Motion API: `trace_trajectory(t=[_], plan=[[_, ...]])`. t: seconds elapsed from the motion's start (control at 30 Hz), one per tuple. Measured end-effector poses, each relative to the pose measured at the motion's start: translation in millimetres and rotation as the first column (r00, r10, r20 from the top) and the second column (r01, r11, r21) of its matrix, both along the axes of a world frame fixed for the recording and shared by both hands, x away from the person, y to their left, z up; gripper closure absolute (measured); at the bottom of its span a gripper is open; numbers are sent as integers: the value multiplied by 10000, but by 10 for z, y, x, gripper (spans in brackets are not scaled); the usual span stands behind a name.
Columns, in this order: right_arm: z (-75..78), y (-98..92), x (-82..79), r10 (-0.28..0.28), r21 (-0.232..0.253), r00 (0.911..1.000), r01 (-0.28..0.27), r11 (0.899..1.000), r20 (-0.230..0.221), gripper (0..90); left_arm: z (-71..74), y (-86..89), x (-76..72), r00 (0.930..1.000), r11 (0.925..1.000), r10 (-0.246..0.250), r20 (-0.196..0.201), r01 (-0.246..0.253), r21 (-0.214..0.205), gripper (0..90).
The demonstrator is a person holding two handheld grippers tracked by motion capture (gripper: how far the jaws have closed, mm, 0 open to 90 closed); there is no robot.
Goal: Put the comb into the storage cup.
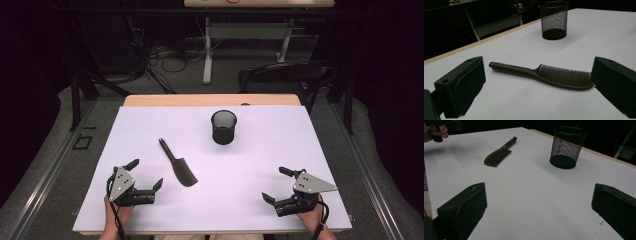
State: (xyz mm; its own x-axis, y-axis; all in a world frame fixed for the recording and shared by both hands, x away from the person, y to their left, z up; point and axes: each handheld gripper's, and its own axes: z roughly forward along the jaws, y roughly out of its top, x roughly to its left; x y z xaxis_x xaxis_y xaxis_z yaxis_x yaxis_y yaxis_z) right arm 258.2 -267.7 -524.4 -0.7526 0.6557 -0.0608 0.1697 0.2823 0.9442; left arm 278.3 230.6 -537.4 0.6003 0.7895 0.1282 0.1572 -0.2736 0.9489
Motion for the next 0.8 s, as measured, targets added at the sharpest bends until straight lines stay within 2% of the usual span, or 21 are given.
trace_trajectory(t=[0.6,0.8], plan=[[-12,20,15,73,-4,9999,-73,10000,-82,0,17,-45,143,9999,10000,18,-136,-19,-26,0],[-10,22,13,80,23,9999,-80,10000,-91,0,36,-71,216,9997,9999,19,-225,-16,118,0]])
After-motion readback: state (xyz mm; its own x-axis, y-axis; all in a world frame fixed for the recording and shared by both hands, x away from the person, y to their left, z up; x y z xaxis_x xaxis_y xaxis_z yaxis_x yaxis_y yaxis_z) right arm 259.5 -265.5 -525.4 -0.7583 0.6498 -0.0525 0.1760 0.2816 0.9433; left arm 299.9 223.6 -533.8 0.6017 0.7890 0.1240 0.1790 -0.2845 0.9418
